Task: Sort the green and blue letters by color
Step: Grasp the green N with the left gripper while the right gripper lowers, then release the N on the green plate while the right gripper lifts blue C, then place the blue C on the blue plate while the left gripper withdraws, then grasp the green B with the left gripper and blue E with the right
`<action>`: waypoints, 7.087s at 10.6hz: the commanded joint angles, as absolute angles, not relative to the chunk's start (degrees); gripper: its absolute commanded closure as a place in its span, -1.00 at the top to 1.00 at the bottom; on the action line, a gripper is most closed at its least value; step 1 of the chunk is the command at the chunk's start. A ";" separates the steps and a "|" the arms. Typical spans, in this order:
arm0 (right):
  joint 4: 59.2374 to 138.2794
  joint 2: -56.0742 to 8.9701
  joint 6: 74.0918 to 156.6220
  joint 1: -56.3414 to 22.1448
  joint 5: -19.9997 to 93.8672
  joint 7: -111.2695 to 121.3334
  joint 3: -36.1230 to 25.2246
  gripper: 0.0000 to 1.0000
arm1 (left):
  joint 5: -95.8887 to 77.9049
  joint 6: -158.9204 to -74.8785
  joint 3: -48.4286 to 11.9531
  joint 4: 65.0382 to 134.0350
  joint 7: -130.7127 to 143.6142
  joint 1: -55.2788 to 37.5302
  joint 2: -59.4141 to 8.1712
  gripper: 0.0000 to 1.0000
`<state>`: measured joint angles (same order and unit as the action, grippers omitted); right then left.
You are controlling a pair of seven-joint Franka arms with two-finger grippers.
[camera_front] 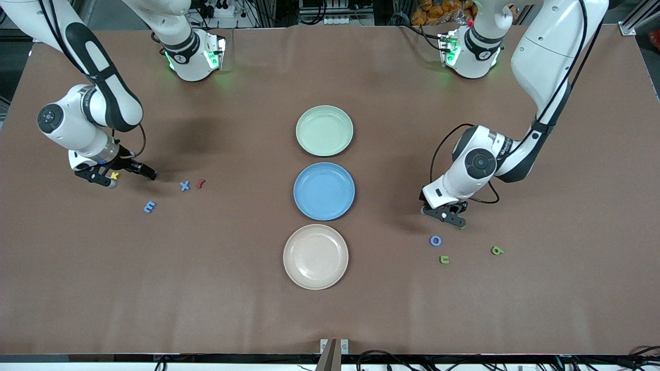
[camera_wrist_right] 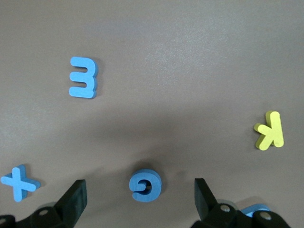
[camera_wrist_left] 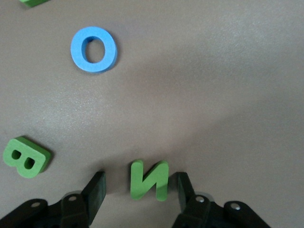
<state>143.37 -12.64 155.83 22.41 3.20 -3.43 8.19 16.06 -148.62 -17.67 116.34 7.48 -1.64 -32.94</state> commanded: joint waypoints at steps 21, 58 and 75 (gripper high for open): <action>145.46 -16.44 161.63 23.03 2.37 -5.98 8.35 -0.83 | 17.40 -138.87 -34.19 114.79 55.95 -22.39 -28.30 -1.00; 106.93 -21.81 124.36 1.19 -4.66 -30.61 7.56 1.00 | 20.21 -138.87 -21.45 103.71 48.16 8.17 -38.67 0.65; 128.58 -26.89 160.31 16.44 -5.18 -17.85 5.89 0.67 | 19.60 -133.15 -25.56 103.36 56.49 -6.57 -32.78 -1.00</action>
